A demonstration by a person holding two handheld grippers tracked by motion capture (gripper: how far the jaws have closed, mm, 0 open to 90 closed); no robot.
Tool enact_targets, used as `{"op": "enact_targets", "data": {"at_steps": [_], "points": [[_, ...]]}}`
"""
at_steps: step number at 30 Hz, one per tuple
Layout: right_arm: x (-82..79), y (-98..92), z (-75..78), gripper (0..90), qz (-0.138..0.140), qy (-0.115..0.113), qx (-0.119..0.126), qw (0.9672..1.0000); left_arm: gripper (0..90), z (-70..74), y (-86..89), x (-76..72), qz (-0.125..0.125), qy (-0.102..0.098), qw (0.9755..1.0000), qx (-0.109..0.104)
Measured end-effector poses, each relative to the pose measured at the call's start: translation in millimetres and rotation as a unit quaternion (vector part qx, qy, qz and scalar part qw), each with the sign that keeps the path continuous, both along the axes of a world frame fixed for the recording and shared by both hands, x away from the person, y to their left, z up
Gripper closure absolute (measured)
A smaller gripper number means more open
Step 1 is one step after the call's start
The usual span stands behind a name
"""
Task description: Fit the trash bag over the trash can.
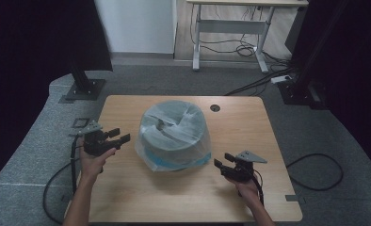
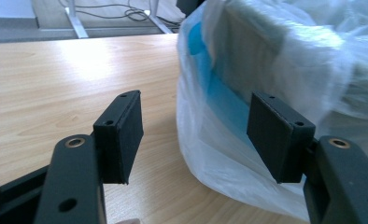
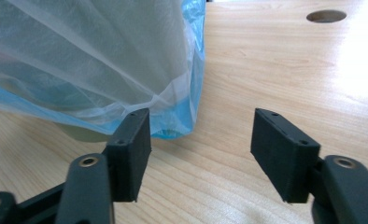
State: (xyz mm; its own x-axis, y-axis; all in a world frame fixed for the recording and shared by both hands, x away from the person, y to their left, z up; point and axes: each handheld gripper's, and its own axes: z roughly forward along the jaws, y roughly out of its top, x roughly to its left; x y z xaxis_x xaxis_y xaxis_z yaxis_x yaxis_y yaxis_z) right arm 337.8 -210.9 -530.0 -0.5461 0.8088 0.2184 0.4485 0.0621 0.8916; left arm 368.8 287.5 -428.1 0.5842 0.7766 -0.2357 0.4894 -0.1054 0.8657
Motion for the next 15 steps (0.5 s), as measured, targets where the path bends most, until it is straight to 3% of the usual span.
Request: {"op": "enact_targets", "data": {"at_steps": [5,7,11,15], "points": [[1.5,4.1,-4.1,31.6,0.011,0.01,-0.013,0.9998,35.4,12.6,-2.4,-6.2,-0.011,-0.015,0.9995,0.027],[0.0,6.3,-4.0,31.6,0.012,0.006,-0.022,0.9997,38.3,17.1,-4.9,-8.8,-0.01,-0.024,0.9985,0.048],[-6.9,8.5,-1.4,31.6,0.008,-0.001,-0.027,0.9996,37.9,26.0,-10.3,-10.9,-0.021,-0.028,0.9971,0.067],[-14.9,6.7,-2.5,31.6,0.009,0.001,-0.038,0.9992,35.5,37.4,-14.8,-14.1,-0.045,-0.03,0.9966,0.063]]}}
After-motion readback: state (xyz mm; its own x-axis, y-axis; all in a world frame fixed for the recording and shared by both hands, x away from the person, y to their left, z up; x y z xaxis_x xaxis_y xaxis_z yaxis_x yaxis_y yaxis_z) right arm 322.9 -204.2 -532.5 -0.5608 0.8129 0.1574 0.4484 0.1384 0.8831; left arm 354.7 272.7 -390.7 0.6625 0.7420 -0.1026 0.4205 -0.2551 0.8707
